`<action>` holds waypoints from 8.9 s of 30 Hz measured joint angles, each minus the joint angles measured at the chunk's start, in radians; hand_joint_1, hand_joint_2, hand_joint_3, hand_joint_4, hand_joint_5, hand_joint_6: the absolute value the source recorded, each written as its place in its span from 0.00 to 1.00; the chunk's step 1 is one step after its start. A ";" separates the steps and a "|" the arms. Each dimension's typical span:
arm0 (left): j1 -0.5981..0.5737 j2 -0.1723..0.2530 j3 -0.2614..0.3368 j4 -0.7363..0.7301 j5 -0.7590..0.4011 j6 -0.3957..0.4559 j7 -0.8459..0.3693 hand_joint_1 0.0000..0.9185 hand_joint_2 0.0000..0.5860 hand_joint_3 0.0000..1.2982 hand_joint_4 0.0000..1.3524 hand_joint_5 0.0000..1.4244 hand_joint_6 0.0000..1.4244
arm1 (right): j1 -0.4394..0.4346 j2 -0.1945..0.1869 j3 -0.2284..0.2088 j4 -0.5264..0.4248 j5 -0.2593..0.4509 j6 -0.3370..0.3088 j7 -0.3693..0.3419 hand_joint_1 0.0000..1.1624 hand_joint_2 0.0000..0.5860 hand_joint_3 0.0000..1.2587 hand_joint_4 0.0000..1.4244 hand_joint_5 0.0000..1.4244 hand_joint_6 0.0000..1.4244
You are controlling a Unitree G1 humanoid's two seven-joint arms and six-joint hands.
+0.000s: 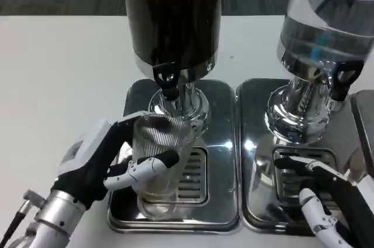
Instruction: Grasp the cup under the faucet to collect the drink, then remove the cup.
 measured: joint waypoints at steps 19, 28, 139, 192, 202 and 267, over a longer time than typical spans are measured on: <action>0.000 0.003 0.010 -0.001 -0.007 -0.002 0.000 0.11 0.17 0.33 0.29 0.40 0.40 | 0.001 0.000 -0.015 -0.001 0.003 0.008 0.000 0.18 1.00 0.27 0.16 0.15 0.18; 0.000 0.000 0.007 -0.002 -0.031 -0.002 -0.017 0.08 0.16 0.25 0.24 0.35 0.32 | 0.000 -0.001 -0.024 -0.002 0.004 0.009 0.000 0.18 1.00 0.27 0.16 0.15 0.18; -0.175 0.207 0.376 -0.330 -1.091 0.889 -1.156 0.00 0.06 0.19 0.11 0.15 0.10 | -0.080 0.049 0.086 0.079 -0.040 0.022 -0.074 0.23 1.00 0.26 0.16 0.15 0.16; -0.162 0.153 0.265 -0.459 -0.805 0.550 -1.127 0.00 0.05 0.18 0.09 0.10 0.03 | -0.086 0.071 0.087 0.112 -0.019 0.028 -0.116 0.24 1.00 0.27 0.16 0.15 0.16; -0.128 0.162 0.256 -0.450 -0.731 0.366 -1.080 0.00 0.05 0.18 0.09 0.10 0.03 | -0.105 0.067 0.067 0.112 -0.016 0.037 -0.109 0.25 1.00 0.27 0.16 0.15 0.16; -0.055 0.173 0.259 -0.506 -0.784 0.348 -1.048 0.00 0.11 0.18 0.10 0.11 0.05 | -0.277 0.007 0.074 0.124 0.165 0.064 0.090 0.38 0.56 0.10 0.06 0.08 0.11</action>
